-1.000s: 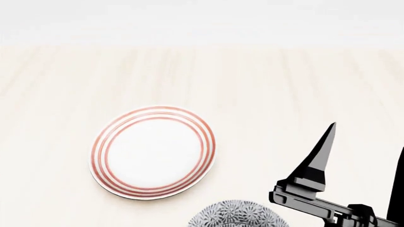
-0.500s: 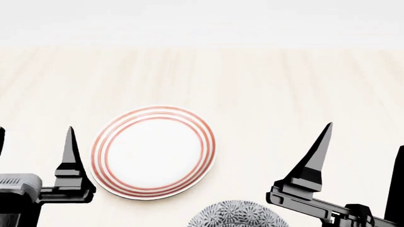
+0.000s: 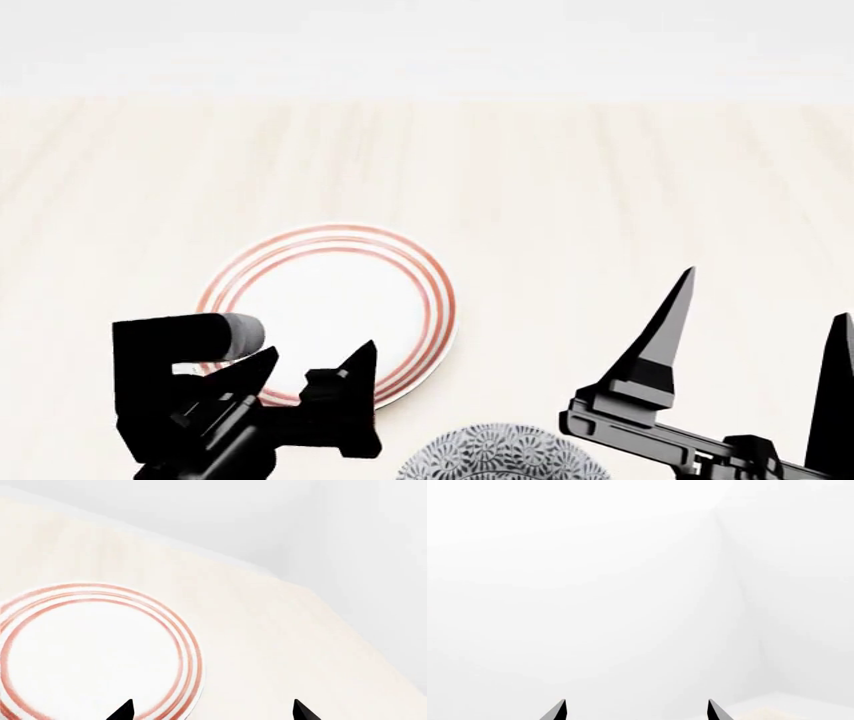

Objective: Put the bowl on the plate.

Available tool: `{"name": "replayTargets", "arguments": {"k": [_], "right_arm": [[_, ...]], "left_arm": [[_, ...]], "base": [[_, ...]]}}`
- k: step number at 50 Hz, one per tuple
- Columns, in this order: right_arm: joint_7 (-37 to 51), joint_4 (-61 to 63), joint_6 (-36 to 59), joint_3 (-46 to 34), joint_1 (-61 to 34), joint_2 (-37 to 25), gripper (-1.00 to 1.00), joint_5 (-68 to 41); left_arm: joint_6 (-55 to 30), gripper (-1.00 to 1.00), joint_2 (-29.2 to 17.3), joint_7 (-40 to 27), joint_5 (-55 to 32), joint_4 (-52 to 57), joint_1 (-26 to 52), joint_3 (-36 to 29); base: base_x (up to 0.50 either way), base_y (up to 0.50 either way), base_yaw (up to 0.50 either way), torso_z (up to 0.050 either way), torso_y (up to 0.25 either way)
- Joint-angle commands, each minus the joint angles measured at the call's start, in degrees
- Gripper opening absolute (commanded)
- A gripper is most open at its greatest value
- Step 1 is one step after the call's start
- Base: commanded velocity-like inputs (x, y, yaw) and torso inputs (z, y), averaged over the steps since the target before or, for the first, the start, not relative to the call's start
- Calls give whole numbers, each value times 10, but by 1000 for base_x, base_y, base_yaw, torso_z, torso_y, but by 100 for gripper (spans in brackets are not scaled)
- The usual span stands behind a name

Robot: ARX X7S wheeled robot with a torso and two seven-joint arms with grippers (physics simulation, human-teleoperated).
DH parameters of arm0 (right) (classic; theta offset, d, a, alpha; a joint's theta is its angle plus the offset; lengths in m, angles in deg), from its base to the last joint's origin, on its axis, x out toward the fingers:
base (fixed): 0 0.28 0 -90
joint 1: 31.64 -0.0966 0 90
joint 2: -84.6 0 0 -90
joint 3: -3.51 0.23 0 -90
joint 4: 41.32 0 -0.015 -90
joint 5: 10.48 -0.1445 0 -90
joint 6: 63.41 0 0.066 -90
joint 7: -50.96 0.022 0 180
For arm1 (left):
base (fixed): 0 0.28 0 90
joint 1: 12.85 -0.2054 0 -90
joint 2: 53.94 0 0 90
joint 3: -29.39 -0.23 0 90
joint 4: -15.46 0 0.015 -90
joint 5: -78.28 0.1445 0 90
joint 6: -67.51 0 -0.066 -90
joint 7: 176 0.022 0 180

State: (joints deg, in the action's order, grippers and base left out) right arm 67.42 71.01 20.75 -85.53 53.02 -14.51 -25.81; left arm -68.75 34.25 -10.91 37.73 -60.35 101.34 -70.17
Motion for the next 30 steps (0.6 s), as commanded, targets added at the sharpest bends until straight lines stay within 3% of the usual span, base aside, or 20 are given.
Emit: {"name": "replayTargets", "arguments": {"k": [1, 30], "right_arm": [[-2, -6, -2, 0, 2, 0, 100, 2], [9, -19, -10, -11, 3, -10, 100, -4]], "left_arm": [[-27, 100, 6, -46, -94, -27, 23, 2], [-21, 100, -23, -70, -94, -35, 6, -89]], "base": [[0, 0, 0, 0, 0], [0, 0, 0, 0, 0]]}}
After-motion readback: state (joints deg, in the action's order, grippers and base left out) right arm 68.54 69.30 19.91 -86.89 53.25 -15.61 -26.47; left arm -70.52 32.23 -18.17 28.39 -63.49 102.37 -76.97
